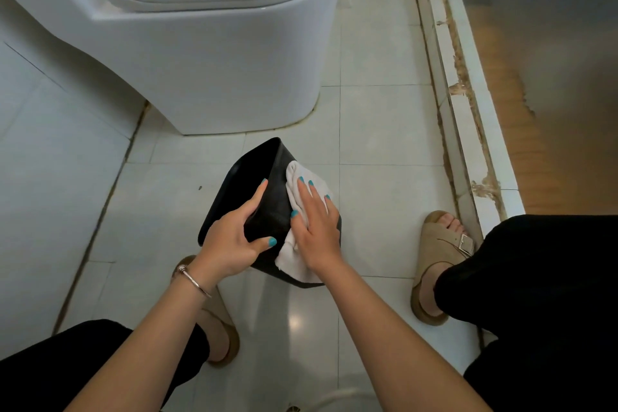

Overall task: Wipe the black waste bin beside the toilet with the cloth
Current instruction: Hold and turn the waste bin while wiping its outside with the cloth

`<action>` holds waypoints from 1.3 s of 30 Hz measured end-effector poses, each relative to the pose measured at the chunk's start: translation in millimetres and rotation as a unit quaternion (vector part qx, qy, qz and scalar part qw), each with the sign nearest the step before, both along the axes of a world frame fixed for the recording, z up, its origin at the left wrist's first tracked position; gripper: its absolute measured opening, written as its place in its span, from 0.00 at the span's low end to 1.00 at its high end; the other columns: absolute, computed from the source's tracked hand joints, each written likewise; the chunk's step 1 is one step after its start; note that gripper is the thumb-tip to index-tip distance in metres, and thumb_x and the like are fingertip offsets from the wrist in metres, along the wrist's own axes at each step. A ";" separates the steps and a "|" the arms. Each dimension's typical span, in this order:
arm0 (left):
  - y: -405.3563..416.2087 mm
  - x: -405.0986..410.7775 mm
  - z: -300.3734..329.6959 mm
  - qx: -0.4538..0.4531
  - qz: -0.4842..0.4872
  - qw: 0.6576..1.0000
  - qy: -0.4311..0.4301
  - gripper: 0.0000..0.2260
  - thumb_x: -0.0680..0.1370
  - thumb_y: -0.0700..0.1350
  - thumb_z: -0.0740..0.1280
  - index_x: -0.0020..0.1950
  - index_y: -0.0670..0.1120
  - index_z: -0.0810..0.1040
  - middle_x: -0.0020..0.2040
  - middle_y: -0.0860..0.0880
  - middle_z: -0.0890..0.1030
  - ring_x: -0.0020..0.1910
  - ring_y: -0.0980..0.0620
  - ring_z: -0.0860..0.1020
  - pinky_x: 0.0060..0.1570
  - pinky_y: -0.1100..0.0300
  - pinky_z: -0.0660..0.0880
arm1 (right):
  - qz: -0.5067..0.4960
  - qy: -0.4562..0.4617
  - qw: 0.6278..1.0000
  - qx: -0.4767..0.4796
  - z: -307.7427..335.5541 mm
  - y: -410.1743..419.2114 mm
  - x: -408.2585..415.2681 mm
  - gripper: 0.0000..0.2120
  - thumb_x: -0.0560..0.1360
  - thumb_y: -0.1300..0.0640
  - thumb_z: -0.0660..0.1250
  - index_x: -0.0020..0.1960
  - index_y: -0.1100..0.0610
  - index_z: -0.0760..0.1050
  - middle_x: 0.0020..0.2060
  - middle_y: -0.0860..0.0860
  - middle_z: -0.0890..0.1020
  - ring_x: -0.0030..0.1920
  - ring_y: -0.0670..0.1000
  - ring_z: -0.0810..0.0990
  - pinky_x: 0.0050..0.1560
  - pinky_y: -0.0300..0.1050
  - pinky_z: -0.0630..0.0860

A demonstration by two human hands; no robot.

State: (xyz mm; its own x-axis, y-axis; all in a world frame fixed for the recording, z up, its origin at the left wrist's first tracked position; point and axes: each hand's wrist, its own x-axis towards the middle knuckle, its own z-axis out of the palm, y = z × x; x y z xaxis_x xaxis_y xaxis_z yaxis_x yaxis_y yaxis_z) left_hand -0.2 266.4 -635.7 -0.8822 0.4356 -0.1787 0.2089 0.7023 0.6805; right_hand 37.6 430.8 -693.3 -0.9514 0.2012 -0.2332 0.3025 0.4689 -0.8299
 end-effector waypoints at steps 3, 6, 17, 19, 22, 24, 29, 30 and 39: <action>-5.2 1.0 -1.9 0.034 0.019 0.999 -0.033 0.45 0.70 0.42 0.75 0.74 0.68 0.51 0.68 0.65 0.67 0.68 0.59 0.69 0.62 0.61 0.71 | -0.007 -0.036 0.999 -0.013 -4.2 3.7 -0.7 0.28 0.79 0.51 0.53 0.76 0.34 0.50 0.77 0.37 0.54 0.76 0.53 0.47 0.73 0.57 0.54; -2.5 0.6 0.8 0.030 0.019 0.999 -0.037 0.45 0.71 0.42 0.75 0.74 0.67 0.50 0.68 0.63 0.68 0.68 0.57 0.69 0.63 0.56 0.72 | -0.026 -0.067 0.997 -0.041 -5.6 13.0 -4.8 0.29 0.78 0.52 0.55 0.76 0.35 0.52 0.77 0.39 0.55 0.76 0.55 0.48 0.74 0.57 0.52; 13.3 -1.9 12.6 -0.072 0.018 0.997 0.005 0.45 0.70 0.48 0.73 0.73 0.69 0.44 0.53 0.44 0.81 0.49 0.41 0.79 0.51 0.47 0.76 | 0.026 -0.066 0.997 -0.014 37.7 -4.9 6.0 0.29 0.81 0.55 0.52 0.77 0.38 0.47 0.78 0.42 0.49 0.75 0.58 0.46 0.69 0.64 0.53; 17.1 -3.2 15.7 -0.061 0.018 0.998 -0.003 0.43 0.70 0.51 0.71 0.73 0.67 0.45 0.51 0.47 0.80 0.50 0.41 0.79 0.51 0.46 0.76 | 0.047 -0.038 0.998 -0.019 50.9 -9.7 7.1 0.29 0.81 0.56 0.51 0.77 0.38 0.47 0.78 0.42 0.48 0.75 0.57 0.45 0.69 0.63 0.52; 21.5 -4.9 19.2 -0.023 0.016 0.999 -0.029 0.38 0.66 0.52 0.66 0.73 0.66 0.55 0.50 0.54 0.77 0.45 0.47 0.77 0.51 0.43 0.76 | 0.075 0.023 0.997 -0.011 63.1 -18.8 10.2 0.30 0.80 0.56 0.51 0.77 0.37 0.47 0.78 0.40 0.47 0.75 0.54 0.46 0.69 0.58 0.55; 22.1 -4.0 18.1 0.008 0.022 0.999 -0.030 0.33 0.66 0.51 0.67 0.70 0.61 0.64 0.56 0.54 0.80 0.52 0.47 0.79 0.52 0.45 0.76 | 0.083 0.043 0.996 0.000 61.3 -20.7 12.3 0.30 0.80 0.57 0.51 0.77 0.37 0.48 0.78 0.39 0.48 0.74 0.54 0.47 0.69 0.56 0.56; 14.3 -6.1 12.2 0.014 0.029 0.999 -0.031 0.42 0.70 0.43 0.74 0.76 0.60 0.55 0.69 0.59 0.70 0.65 0.51 0.72 0.64 0.51 0.70 | 0.075 0.021 0.996 0.044 30.1 -6.6 16.6 0.31 0.79 0.56 0.53 0.77 0.37 0.49 0.77 0.39 0.50 0.74 0.56 0.50 0.69 0.56 0.59; 12.8 -7.2 11.4 0.007 0.025 0.999 -0.032 0.43 0.70 0.43 0.75 0.76 0.62 0.53 0.70 0.58 0.69 0.67 0.52 0.71 0.65 0.52 0.70 | 0.065 0.011 0.997 0.042 21.5 -2.6 18.4 0.31 0.78 0.57 0.53 0.77 0.36 0.50 0.77 0.38 0.51 0.74 0.57 0.51 0.69 0.55 0.59; -0.5 -13.2 9.4 0.042 0.028 0.996 -0.075 0.43 0.70 0.37 0.74 0.74 0.67 0.56 0.68 0.65 0.70 0.67 0.61 0.69 0.67 0.52 0.68 | -0.009 -0.107 0.994 0.006 -25.2 24.2 26.7 0.31 0.79 0.60 0.53 0.77 0.38 0.51 0.78 0.42 0.53 0.74 0.56 0.54 0.67 0.49 0.59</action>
